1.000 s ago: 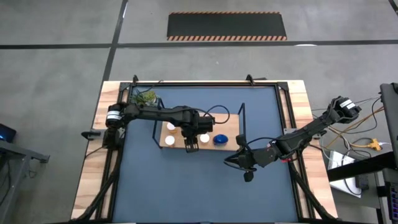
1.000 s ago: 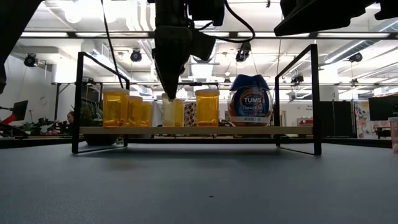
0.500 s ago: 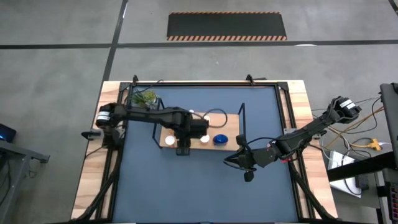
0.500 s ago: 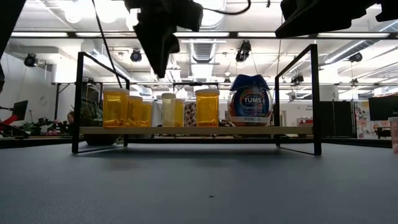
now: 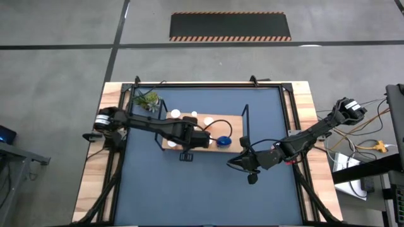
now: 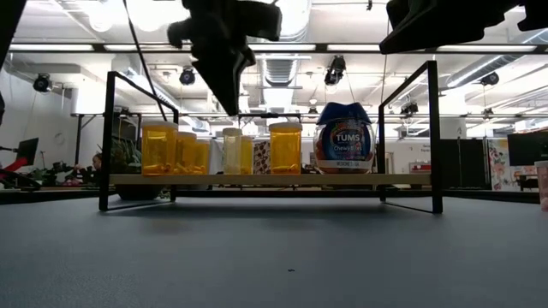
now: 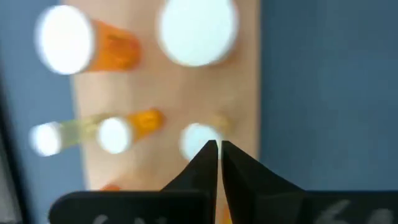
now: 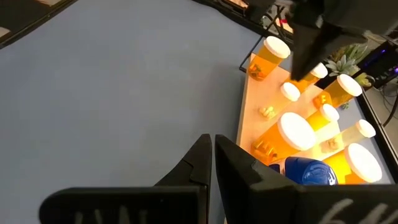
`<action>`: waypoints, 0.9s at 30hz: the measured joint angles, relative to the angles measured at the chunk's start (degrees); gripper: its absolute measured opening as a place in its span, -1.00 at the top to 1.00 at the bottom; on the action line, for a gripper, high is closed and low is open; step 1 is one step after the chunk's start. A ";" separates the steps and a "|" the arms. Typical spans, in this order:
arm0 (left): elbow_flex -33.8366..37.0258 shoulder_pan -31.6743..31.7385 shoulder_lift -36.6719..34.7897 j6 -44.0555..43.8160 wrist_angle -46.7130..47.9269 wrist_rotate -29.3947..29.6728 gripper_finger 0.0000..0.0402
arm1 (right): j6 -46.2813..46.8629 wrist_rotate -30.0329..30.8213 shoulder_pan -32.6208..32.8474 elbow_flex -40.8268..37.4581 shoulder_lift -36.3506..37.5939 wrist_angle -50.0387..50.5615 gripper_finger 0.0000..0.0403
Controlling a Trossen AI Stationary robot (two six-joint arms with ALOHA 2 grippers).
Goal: Pick and place medicine bottles onto shelf by color
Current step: Put the yellow pill bottle on to the shelf aligned with the small pill bottles
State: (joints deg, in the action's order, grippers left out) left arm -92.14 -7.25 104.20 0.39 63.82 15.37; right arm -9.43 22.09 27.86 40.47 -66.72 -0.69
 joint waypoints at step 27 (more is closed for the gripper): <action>6.87 0.02 -1.16 -3.04 -9.28 5.50 1.00 | -0.06 0.42 0.00 0.00 0.00 0.17 0.94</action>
State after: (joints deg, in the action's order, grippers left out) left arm -85.27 -7.22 103.04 -2.66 54.54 20.87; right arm -9.49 22.50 27.86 40.47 -66.72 -0.51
